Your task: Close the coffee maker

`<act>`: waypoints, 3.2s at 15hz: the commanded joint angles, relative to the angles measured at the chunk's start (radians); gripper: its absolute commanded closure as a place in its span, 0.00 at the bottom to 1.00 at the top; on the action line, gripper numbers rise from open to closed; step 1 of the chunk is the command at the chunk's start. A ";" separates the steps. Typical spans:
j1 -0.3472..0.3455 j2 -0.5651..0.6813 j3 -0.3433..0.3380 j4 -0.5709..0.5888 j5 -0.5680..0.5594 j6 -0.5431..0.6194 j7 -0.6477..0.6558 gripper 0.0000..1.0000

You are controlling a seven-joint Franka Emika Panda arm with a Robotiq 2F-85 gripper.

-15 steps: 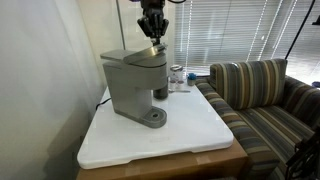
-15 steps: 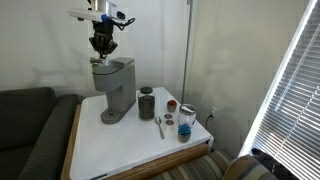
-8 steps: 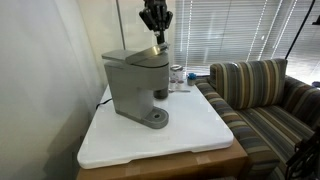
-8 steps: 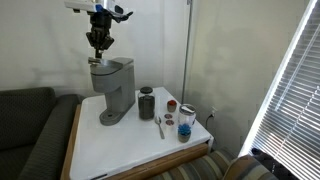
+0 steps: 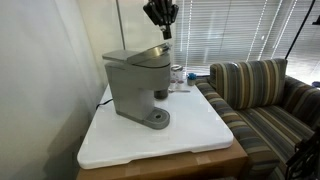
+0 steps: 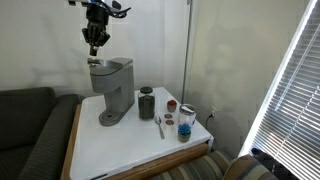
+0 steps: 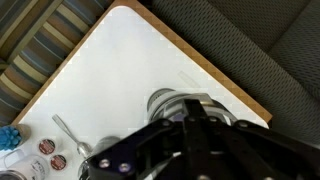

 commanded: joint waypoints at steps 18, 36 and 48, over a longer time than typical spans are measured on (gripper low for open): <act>-0.001 0.158 0.018 0.012 0.102 0.058 -0.032 1.00; 0.017 0.066 -0.014 -0.011 0.115 0.030 0.105 1.00; 0.032 -0.036 -0.010 -0.133 0.131 0.027 0.243 1.00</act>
